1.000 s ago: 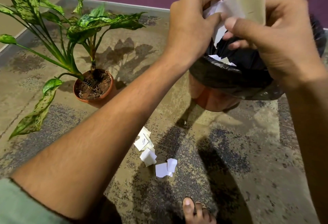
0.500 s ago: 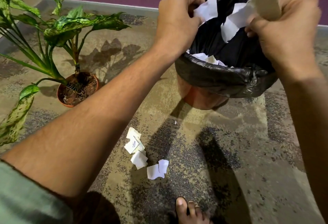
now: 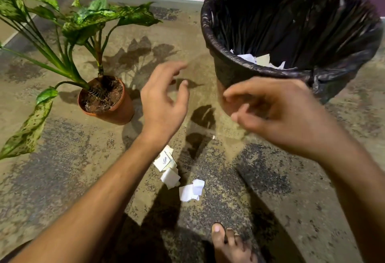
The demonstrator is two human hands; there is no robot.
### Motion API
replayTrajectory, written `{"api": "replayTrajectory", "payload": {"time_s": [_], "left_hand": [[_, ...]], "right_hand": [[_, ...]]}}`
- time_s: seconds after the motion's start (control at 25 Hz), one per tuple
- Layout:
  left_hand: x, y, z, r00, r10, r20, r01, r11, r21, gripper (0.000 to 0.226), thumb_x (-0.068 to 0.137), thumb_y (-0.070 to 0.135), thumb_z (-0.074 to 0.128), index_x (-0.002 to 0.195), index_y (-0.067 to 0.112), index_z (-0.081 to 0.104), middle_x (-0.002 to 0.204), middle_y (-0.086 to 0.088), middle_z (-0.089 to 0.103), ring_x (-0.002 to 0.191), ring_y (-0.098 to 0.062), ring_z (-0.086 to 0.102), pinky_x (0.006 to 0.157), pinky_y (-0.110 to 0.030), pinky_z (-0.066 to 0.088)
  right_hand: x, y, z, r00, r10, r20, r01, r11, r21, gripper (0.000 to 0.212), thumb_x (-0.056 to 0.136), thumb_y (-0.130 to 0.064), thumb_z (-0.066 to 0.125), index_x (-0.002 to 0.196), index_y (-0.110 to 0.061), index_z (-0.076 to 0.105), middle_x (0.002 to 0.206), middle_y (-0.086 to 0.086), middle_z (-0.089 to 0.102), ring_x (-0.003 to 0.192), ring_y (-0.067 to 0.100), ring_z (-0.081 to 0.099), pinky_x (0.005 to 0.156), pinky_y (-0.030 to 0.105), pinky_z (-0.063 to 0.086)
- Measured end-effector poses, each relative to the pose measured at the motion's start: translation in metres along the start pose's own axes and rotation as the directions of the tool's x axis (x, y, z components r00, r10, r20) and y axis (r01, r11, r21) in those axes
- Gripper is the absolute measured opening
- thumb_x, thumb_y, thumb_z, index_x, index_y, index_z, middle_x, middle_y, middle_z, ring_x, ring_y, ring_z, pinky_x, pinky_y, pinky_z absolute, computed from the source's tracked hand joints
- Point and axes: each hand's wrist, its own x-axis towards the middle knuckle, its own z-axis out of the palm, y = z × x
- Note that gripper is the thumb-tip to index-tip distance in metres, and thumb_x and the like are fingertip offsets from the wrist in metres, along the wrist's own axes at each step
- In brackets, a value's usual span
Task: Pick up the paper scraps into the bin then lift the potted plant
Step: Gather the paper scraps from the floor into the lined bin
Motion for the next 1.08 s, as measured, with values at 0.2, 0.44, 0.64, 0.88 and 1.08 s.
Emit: {"api": "replayTrajectory", "payload": {"time_s": [0.2,0.44,0.64,0.88,1.08], "left_hand": [[-0.093,-0.077,-0.022,0.588,-0.515,0.624,0.264,0.851,0.454,0.083,0.075,0.008,0.066,0.146,0.027,0.029,0.153,-0.003,0.027,0.139,-0.023,0.028,0.113,-0.034,0.029],[-0.138,-0.11,-0.025,0.307,-0.578,0.756,-0.148,0.756,0.638,0.085,0.083,0.024,0.062,0.149,0.038,0.009,0.16,-0.002,-0.007,0.144,-0.037,-0.004,0.114,-0.055,0.023],[-0.135,-0.108,-0.029,0.434,-0.527,0.731,-0.101,0.777,0.621,0.056,0.083,0.017,0.065,0.134,0.03,0.047,0.133,0.0,0.043,0.117,-0.028,0.044,0.095,-0.039,0.046],[-0.11,-0.099,-0.046,0.543,-0.612,0.575,0.116,0.733,0.67,0.035,0.085,0.006,0.062,0.116,0.023,0.06,0.111,-0.006,0.068,0.099,-0.023,0.064,0.086,-0.036,0.054],[-0.052,-0.06,-0.056,0.647,-0.567,0.509,0.251,0.789,0.561,0.037,0.086,0.007,0.065,0.118,0.026,0.062,0.115,-0.004,0.068,0.089,-0.018,0.066,0.076,-0.031,0.058]], "right_hand": [[-0.016,0.049,0.127,0.735,0.248,0.631,-0.055,0.949,-0.309,0.088,0.078,-0.047,0.074,0.148,-0.038,0.023,0.152,-0.001,0.034,0.131,0.023,0.044,0.107,0.043,0.038],[-0.037,0.066,0.226,0.861,0.212,0.462,0.027,0.888,-0.459,0.095,0.078,-0.048,0.073,0.147,-0.037,0.01,0.14,0.007,0.025,0.122,0.031,0.039,0.085,0.041,0.051],[-0.031,0.048,0.256,0.884,0.011,0.467,0.203,0.891,-0.406,0.061,0.087,-0.022,0.065,0.14,-0.031,0.037,0.137,0.011,0.036,0.115,0.035,0.045,0.078,0.043,0.053],[-0.023,0.041,0.228,0.918,0.041,0.394,0.085,0.951,-0.298,0.042,0.087,0.005,0.053,0.123,-0.014,0.063,0.132,0.007,0.053,0.099,0.026,0.064,0.09,0.033,0.053],[0.004,0.012,0.157,0.979,0.128,0.158,-0.085,0.963,-0.255,0.05,0.091,0.005,0.052,0.128,-0.027,0.059,0.156,-0.009,0.028,0.113,0.003,0.055,0.083,0.007,0.045]]}}
